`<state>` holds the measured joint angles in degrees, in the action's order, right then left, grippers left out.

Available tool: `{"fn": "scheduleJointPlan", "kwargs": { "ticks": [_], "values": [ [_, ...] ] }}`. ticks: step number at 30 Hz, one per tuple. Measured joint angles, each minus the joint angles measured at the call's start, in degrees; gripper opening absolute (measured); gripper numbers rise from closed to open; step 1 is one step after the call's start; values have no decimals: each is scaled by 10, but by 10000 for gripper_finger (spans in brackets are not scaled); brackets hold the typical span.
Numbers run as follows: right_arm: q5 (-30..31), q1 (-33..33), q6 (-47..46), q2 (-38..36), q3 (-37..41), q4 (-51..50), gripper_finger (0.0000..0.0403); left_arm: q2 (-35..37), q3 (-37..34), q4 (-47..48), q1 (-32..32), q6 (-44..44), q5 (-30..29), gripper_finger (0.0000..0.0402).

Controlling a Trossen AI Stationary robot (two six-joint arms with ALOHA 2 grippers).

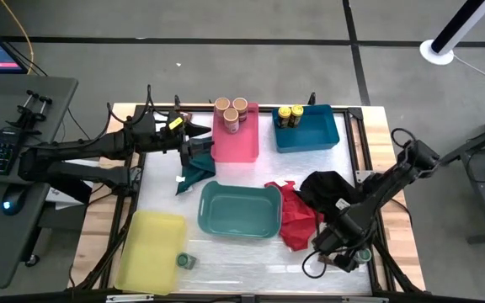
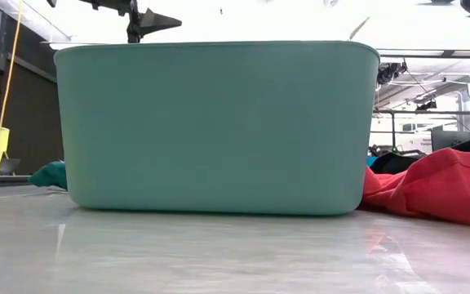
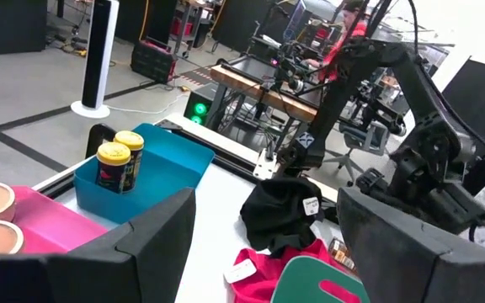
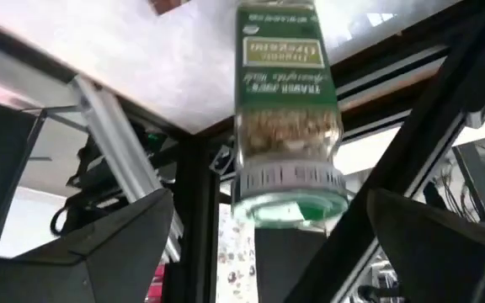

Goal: Sort spices by type
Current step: Put the right green seasoning bottle into the green bin

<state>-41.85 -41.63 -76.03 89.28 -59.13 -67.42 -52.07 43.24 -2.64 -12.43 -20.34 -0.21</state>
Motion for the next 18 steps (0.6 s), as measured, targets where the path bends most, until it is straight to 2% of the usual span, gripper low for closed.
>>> {"fn": "scheduleJointPlan", "kwargs": {
  "ticks": [3,12,18],
  "values": [
    [-4,0,6,24,0,-1,380,0,0,0,0,0,0,275],
    [2,0,15,90,0,-13,312,0,0,-1,0,0,0,275],
    [-9,0,30,109,0,-13,298,0,0,-1,0,0,0,275]
  ]
}}
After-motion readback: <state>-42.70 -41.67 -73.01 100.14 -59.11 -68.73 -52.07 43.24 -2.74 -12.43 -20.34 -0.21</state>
